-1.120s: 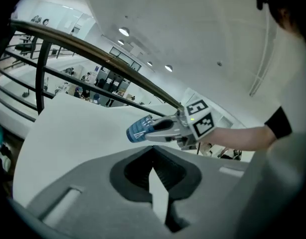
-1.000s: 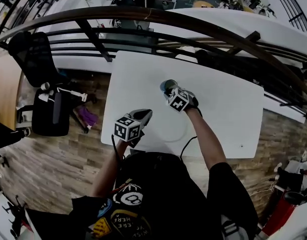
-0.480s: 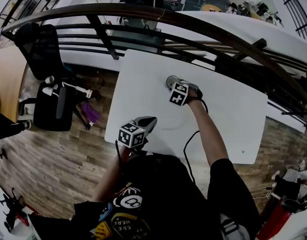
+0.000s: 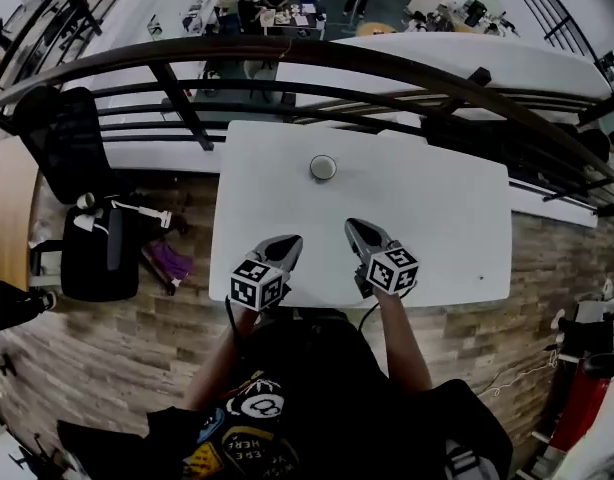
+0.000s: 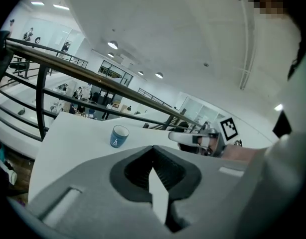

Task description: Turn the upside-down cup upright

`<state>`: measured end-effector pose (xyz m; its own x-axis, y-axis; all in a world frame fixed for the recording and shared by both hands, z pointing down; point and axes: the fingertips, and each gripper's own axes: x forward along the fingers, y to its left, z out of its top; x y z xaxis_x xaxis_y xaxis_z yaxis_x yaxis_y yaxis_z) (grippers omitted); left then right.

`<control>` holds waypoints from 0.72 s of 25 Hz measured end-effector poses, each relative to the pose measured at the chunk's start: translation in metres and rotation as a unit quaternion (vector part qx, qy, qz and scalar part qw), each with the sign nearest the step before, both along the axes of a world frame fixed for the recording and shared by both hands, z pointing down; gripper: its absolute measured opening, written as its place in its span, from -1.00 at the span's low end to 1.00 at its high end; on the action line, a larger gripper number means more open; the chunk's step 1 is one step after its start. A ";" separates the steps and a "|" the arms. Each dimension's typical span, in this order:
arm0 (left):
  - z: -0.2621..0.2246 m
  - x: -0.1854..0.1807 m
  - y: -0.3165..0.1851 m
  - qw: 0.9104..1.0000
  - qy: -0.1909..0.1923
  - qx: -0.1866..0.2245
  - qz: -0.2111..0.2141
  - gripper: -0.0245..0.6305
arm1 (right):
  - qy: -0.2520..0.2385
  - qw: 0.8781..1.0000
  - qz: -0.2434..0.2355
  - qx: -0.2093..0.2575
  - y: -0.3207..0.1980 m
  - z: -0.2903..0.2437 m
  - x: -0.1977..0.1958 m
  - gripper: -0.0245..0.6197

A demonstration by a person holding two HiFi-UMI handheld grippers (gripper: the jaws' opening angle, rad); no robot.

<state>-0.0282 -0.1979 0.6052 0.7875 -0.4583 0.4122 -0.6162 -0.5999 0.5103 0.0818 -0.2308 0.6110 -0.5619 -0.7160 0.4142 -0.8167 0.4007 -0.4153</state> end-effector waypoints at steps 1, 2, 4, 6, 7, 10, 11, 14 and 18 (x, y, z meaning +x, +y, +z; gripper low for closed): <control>-0.004 0.001 0.004 1.000 0.001 0.008 0.002 -0.91 | -0.023 0.999 0.024 0.003 0.017 -0.005 0.001 -0.93; -0.008 0.003 0.008 1.000 0.003 0.017 0.006 -0.91 | -0.035 0.998 0.045 0.008 0.033 -0.008 0.002 -0.93; -0.015 0.006 0.015 0.999 0.003 0.038 0.014 -0.91 | -0.039 0.996 0.073 0.016 0.059 -0.011 -0.002 -0.93; -0.019 0.010 0.025 0.998 -0.008 0.056 0.025 -0.91 | -0.037 0.995 0.085 0.021 0.083 -0.012 -0.010 -0.93; -0.019 0.012 0.032 0.998 -0.013 0.062 0.031 -0.91 | -0.038 0.995 0.086 0.023 0.095 -0.012 -0.014 -0.93; -0.021 0.015 0.053 0.996 -0.026 0.070 0.044 -0.91 | -0.043 0.996 0.077 0.025 0.117 -0.017 -0.023 -0.93; -0.023 0.014 0.058 0.996 -0.029 0.073 0.044 -0.91 | -0.044 0.996 0.072 0.031 0.120 -0.023 -0.024 -0.93; -0.029 0.012 0.075 0.996 -0.035 0.078 0.030 -0.91 | -0.044 0.995 0.064 0.060 0.127 -0.046 -0.019 -0.93; -0.040 0.022 0.100 0.996 -0.028 0.081 -0.005 -0.91 | -0.038 0.995 0.055 0.076 0.151 -0.064 -0.004 -0.93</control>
